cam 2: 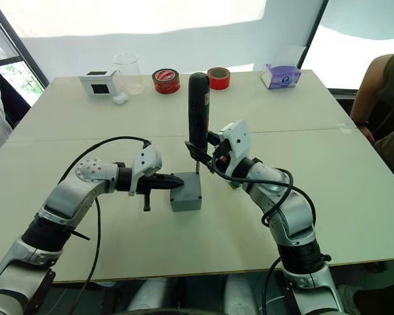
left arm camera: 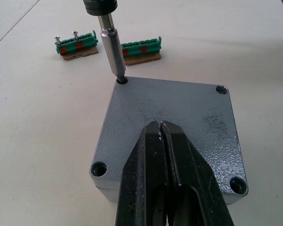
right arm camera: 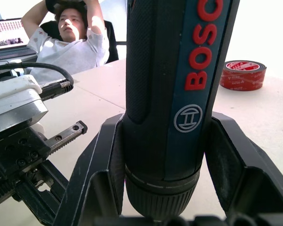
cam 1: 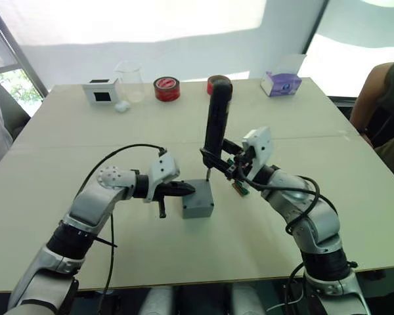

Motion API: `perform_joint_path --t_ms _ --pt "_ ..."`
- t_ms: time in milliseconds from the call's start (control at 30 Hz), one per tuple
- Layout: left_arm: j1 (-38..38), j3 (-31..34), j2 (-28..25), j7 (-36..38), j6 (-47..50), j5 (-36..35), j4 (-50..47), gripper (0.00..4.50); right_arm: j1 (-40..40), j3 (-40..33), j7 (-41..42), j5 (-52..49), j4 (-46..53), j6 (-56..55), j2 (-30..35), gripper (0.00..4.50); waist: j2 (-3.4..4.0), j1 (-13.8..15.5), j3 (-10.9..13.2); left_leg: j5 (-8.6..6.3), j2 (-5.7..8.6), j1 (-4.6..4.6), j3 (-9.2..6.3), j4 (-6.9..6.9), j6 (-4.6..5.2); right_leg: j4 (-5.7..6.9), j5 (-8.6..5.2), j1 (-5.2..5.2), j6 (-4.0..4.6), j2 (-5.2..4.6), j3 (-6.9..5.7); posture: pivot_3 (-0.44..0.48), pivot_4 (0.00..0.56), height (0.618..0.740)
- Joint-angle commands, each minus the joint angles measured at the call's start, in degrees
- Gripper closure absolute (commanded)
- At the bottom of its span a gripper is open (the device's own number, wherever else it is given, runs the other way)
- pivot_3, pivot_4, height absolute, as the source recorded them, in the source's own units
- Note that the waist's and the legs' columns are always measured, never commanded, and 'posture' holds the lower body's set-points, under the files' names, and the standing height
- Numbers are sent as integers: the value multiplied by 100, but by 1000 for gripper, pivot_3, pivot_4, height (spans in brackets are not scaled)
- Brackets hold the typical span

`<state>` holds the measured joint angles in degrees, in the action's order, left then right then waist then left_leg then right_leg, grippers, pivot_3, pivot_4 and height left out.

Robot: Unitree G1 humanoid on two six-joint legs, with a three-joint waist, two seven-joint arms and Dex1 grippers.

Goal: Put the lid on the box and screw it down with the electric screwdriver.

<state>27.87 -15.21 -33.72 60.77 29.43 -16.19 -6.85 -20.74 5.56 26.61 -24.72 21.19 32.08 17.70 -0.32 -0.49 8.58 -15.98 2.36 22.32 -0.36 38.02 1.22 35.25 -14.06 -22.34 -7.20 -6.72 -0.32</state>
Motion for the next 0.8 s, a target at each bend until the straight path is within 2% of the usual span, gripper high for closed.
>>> perform_joint_path --t_ms 33,233,433,600,800 --pt "-68 -159 5 18 14 125 107 4500 275 267 -74 189 -358 502 98 2683 0 0 0 0 0 0 0 0 0 0 0 0 0 -1 0 0 150 740" --pt "-14 -132 61 26 17 136 189 4500 341 275 -323 178 -338 629 12 2683 -4 6 -9 -1 0 0 -2 -4 0 -3 -1 -1 1 -5 -2 0 150 740" --pt "-119 -112 30 15 17 148 133 4500 593 159 -62 -243 -131 445 -144 2683 -7 -10 -17 -2 -3 0 -3 -10 -1 -11 -2 -1 3 -12 0 0 150 740" --pt "-147 -98 25 -4 46 141 92 4500 665 509 492 -76 -150 256 191 2683 -6 -23 -18 -3 -6 0 -3 -22 -1 -17 -2 -7 3 -16 3 0 150 740" --pt "-188 -82 20 -29 87 138 43 4500 519 676 517 216 -408 307 352 2683 -15 -32 -29 -3 -11 -8 -3 -47 -2 -22 -6 -12 11 -16 5 0 150 740"
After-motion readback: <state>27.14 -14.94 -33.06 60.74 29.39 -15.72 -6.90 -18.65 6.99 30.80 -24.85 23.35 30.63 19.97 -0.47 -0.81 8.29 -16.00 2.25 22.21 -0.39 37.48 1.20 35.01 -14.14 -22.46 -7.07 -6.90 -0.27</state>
